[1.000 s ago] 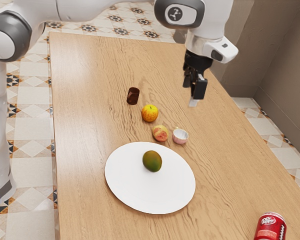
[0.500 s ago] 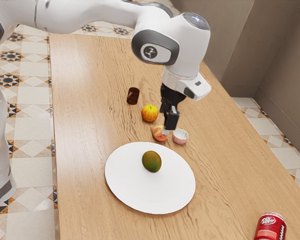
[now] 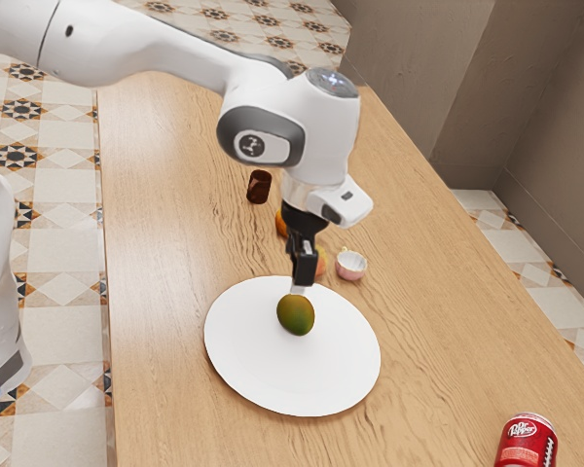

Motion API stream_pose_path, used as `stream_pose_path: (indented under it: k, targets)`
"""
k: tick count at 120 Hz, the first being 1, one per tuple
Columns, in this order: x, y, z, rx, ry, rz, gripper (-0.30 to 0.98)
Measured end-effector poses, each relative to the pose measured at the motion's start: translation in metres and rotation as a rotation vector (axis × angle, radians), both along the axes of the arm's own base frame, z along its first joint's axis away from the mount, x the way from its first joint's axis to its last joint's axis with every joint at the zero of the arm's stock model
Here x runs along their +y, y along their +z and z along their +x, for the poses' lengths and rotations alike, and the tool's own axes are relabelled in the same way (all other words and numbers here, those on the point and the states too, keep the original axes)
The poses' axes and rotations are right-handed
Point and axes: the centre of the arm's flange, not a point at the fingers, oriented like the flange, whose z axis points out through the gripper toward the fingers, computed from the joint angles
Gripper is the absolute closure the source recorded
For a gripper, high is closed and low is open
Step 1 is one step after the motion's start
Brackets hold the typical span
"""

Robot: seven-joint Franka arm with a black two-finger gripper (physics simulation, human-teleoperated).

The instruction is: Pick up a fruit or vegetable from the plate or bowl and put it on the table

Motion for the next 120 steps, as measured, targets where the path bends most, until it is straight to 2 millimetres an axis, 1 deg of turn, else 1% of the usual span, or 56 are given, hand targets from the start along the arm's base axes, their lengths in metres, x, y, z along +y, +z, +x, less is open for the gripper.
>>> stream_pose_path:
  k: [13, 22, 28, 54, 71, 80, 93, 120]
  targets:
    - [-0.007, -0.003, -0.001, -0.008, -0.012, -0.009, 0.00]
    - [-0.008, -0.007, -0.003, -0.008, -0.012, -0.012, 0.00]
    - [-0.005, -0.009, -0.002, -0.008, -0.007, -0.014, 0.00]
    - [0.021, -0.011, 0.013, -0.018, 0.043, -0.033, 0.00]
    - [0.023, -0.015, 0.015, -0.024, 0.044, -0.035, 0.00]
    - [0.022, -0.021, 0.018, -0.022, 0.042, -0.038, 0.00]
    - [0.022, -0.037, 0.021, -0.008, 0.042, -0.039, 0.00]
    - [0.021, -0.055, 0.024, -0.005, 0.040, -0.043, 0.00]
